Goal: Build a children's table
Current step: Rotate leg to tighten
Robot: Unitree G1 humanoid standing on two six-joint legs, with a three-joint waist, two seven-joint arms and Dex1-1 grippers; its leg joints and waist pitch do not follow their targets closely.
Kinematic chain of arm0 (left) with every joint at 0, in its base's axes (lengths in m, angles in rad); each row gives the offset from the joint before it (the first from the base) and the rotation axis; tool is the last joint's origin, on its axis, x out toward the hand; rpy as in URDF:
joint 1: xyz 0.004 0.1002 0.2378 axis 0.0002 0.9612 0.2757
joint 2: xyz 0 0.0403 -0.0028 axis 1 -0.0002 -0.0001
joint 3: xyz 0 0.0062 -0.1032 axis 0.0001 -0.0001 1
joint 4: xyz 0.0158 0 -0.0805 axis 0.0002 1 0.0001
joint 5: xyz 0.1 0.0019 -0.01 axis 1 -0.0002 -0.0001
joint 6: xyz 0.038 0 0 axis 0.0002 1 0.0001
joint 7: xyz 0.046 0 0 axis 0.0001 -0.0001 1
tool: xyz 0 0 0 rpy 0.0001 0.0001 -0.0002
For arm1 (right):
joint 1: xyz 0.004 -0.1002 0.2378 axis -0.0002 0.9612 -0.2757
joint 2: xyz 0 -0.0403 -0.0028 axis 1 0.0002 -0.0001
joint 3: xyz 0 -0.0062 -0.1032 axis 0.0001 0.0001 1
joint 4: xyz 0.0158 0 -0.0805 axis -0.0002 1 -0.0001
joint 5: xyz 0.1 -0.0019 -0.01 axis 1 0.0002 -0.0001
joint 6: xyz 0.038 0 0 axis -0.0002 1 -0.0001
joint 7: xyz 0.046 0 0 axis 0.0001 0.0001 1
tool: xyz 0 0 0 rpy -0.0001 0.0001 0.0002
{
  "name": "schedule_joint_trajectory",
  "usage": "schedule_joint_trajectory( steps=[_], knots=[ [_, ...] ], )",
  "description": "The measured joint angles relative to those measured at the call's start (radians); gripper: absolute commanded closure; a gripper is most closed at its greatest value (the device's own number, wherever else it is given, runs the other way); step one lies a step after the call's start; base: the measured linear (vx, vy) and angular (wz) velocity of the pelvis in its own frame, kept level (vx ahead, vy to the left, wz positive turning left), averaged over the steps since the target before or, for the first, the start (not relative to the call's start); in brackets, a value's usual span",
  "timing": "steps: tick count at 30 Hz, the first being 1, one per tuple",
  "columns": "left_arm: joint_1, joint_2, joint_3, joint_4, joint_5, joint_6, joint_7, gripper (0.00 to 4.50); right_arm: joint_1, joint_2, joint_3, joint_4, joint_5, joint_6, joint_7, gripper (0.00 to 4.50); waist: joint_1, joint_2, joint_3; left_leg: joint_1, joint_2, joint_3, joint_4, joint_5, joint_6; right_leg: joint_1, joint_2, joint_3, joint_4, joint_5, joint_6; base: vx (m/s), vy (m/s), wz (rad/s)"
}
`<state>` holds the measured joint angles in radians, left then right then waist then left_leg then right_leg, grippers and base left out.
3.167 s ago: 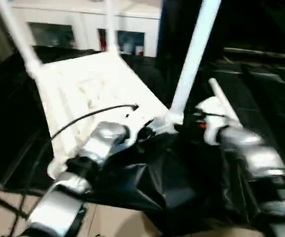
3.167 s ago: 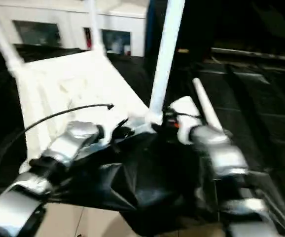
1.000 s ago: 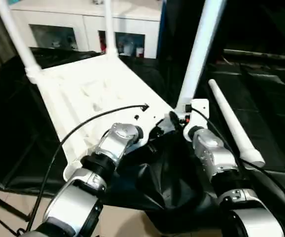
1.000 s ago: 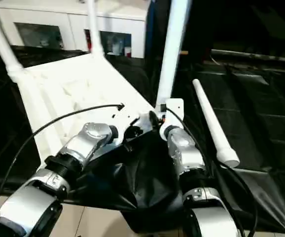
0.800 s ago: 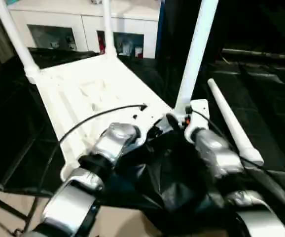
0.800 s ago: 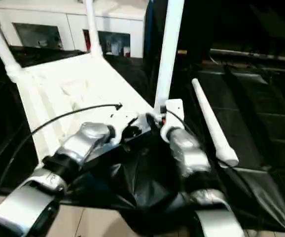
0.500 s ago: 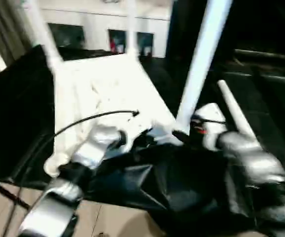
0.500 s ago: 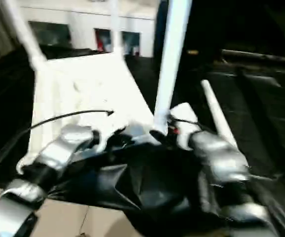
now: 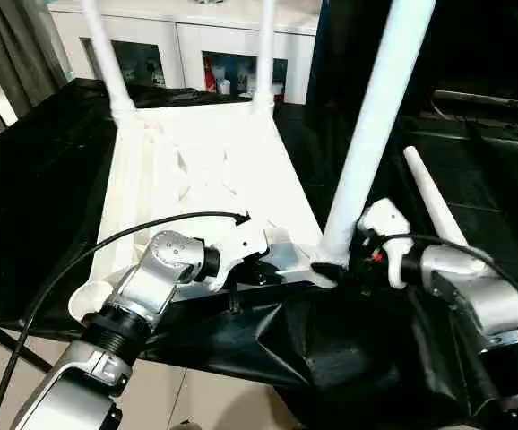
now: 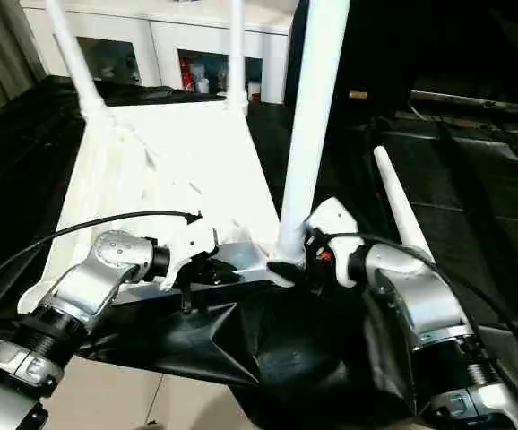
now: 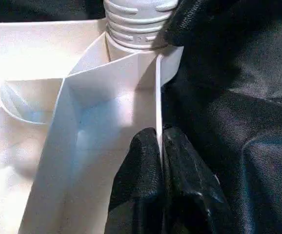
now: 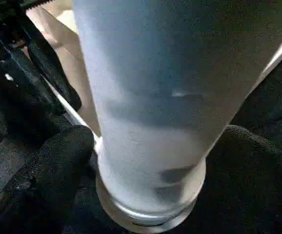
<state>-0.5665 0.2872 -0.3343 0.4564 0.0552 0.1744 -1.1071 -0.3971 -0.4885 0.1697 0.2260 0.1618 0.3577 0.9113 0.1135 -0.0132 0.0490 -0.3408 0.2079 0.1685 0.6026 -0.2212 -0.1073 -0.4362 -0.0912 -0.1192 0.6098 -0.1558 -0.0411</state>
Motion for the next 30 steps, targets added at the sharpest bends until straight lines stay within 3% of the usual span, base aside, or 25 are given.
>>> schedule_joint_trajectory(
  steps=[5,7,11,12,20,23,25,30],
  knots=[
    [0.001,0.0,0.001,-0.004,0.0,0.006,0.001,4.5,-0.009,0.01,0.002,0.021,-0.008,-0.014,-0.007,0.43,-0.001,0.0,0.0,0.0,0.0,0.0,0.0,0.0,0.0,0.0,0.0,0.0,0.0,0.0,0.0,0.0,0.0,0.0],
    [0.002,0.0,0.002,-0.007,0.0,0.009,0.001,4.5,-0.009,0.011,0.002,0.02,-0.006,-0.014,-0.007,0.81,-0.002,0.0,0.0,0.0,0.0,0.0,0.0,0.0,0.0,0.0,0.0,0.0,0.0,0.0,0.0,0.0,0.0,0.0],
    [0.005,0.002,0.002,-0.018,0.0,0.016,0.001,4.5,-0.008,0.012,0.002,0.018,-0.001,-0.014,0.009,0.98,-0.002,0.0,0.0,0.0,0.0,0.0,0.0,0.0,0.0,0.0,0.0,0.0,0.0,0.0,0.0,0.0,0.0,0.0],
    [0.005,0.003,0.002,-0.02,0.0,0.017,0.001,4.5,-0.007,0.012,0.002,0.017,0.0,-0.014,0.01,1.21,-0.002,0.0,0.0,0.0,0.0,0.0,0.0,0.0,0.0,0.0,0.0,0.0,0.0,0.0,0.0,0.0,0.0,0.0],
    [0.006,0.0,0.005,-0.018,0.001,0.041,0.024,4.5,0.002,0.054,-0.012,0.021,0.003,0.009,-0.037,1.64,-0.006,0.0,0.0,0.0,0.0,0.0,0.001,0.0,0.0,0.0,0.0,0.0,0.0,0.0,0.0,0.0,0.0,0.0],
    [-0.033,-0.078,0.031,0.059,0.03,0.081,0.175,4.5,-0.02,0.197,-0.098,0.118,-0.008,0.009,-0.264,1.71,-0.021,-0.003,-0.002,0.002,0.0,0.0,0.002,0.0,-0.002,0.001,0.0,0.0,0.001,0.0,0.002,0.0,0.0,0.0],
    [-0.092,-0.162,0.045,0.149,0.051,0.118,0.315,4.5,-0.078,0.29,-0.156,0.219,-0.027,-0.016,-0.486,1.74,-0.032,-0.003,-0.002,0.002,-0.001,0.0,0.003,0.001,-0.005,0.001,0.0,0.001,0.0,0.001,0.003,0.0,0.0,0.0],
    [-0.167,-0.272,0.078,0.286,0.05,0.147,0.489,4.5,-0.163,0.41,-0.22,0.387,-0.034,-0.113,-0.781,1.75,-0.033,-0.004,-0.004,0.003,-0.002,-0.001,0.001,0.001,-0.005,0.003,0.0,0.0,-0.001,0.002,0.004,0.0,0.0,0.0]
  ],
)
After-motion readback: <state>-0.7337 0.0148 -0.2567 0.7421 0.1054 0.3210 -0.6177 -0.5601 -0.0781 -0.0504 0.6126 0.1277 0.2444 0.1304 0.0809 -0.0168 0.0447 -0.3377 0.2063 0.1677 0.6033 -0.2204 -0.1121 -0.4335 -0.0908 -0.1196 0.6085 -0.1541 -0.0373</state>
